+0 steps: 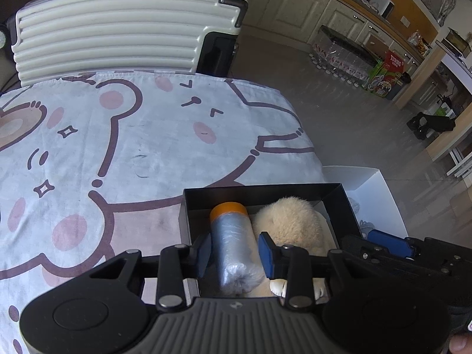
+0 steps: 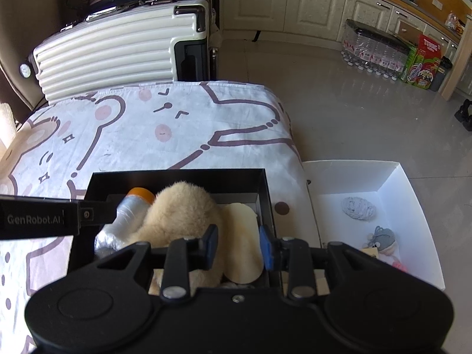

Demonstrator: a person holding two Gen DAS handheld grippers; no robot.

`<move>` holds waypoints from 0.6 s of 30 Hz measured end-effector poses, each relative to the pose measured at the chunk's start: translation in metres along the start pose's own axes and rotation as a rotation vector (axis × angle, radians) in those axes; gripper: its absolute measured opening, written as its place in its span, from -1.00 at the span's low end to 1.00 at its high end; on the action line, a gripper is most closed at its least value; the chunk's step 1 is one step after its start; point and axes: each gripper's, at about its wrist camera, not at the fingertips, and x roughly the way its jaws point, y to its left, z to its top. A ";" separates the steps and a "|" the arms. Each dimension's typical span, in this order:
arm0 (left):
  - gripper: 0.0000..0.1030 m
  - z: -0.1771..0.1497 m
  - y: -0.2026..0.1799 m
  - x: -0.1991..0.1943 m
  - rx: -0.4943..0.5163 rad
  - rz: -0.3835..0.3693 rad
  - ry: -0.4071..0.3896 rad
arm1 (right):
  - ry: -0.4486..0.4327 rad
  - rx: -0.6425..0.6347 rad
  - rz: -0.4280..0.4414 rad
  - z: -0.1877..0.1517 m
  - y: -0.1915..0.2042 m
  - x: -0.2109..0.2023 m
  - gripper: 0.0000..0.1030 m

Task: Organize objects
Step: 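Lower the roll into the box and open the left tool while the right tool releases the block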

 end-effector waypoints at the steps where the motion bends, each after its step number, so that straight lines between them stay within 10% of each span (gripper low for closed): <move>1: -0.30 -0.001 -0.001 -0.002 0.004 0.003 -0.002 | -0.002 0.006 0.002 0.000 -0.001 -0.002 -0.33; 18: 0.76 -0.022 0.002 -0.046 0.054 0.124 -0.022 | -0.066 0.059 -0.013 -0.007 0.000 -0.051 0.20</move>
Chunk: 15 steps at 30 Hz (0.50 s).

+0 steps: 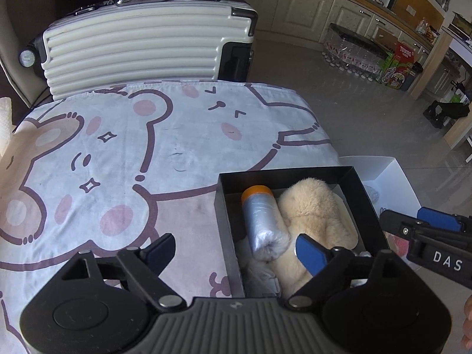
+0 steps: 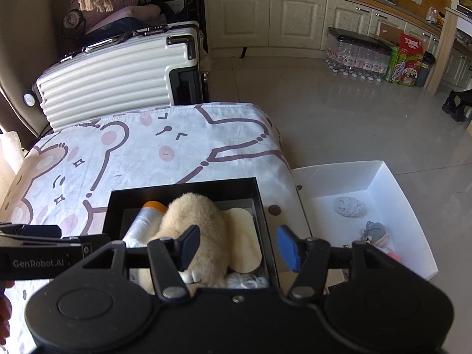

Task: Organize objects
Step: 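Lower the roll into the box and open the left tool while the right tool releases the block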

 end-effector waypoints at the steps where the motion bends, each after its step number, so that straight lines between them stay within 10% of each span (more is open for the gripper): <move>1: 0.79 -0.001 0.001 -0.003 0.000 0.007 -0.003 | -0.004 0.000 -0.001 -0.001 0.001 -0.003 0.24; 15: 1.00 -0.016 0.011 -0.041 0.017 0.092 -0.041 | -0.021 -0.035 -0.037 -0.011 0.011 -0.038 0.65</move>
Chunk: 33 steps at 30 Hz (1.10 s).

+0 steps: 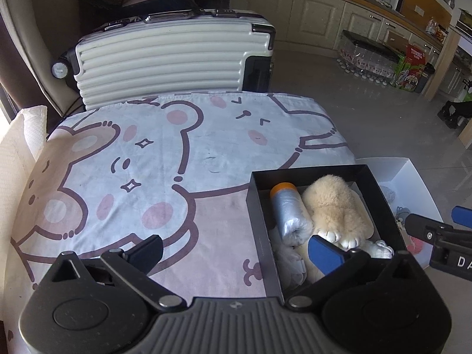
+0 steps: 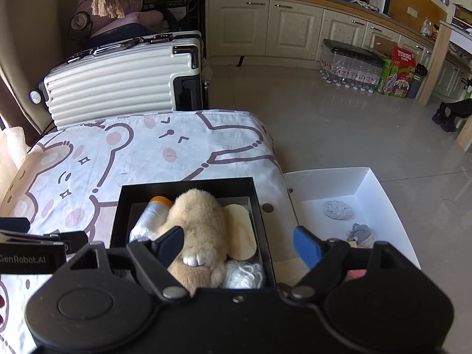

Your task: Organize objects

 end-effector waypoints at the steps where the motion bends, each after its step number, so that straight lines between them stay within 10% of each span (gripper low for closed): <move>1: 1.00 -0.001 0.001 -0.003 0.001 0.003 -0.003 | -0.001 -0.004 -0.002 -0.001 0.000 -0.002 0.68; 33: 1.00 -0.008 0.008 -0.029 0.029 0.051 -0.045 | 0.005 0.017 -0.053 -0.012 -0.010 -0.027 1.00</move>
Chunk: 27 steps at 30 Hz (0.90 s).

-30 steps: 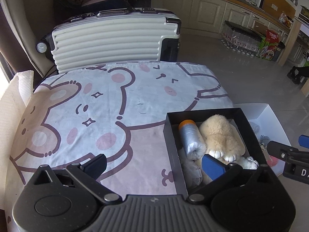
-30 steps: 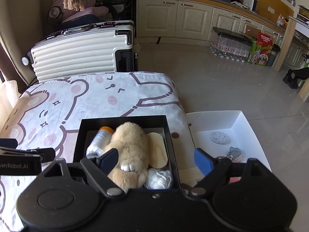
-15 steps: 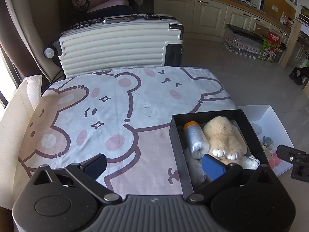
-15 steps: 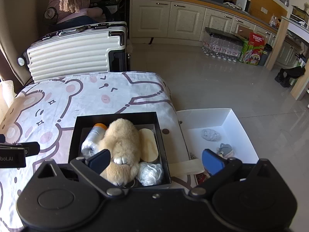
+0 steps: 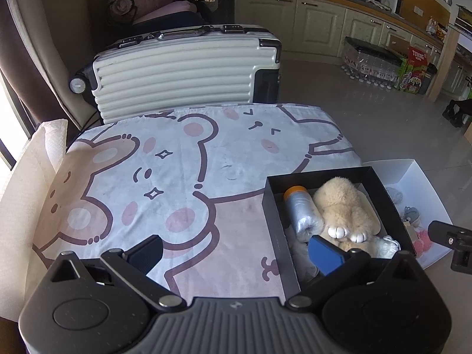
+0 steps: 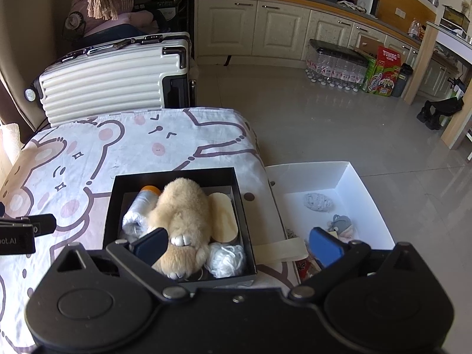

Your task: Organize objects

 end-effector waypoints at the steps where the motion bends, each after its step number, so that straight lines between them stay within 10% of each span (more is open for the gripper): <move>1: 1.00 0.000 0.000 0.000 0.001 0.001 0.001 | 0.000 0.000 0.000 0.000 0.000 0.000 1.00; 27: 1.00 -0.001 0.002 0.004 0.002 0.005 0.018 | 0.007 -0.011 -0.001 0.000 0.002 0.001 1.00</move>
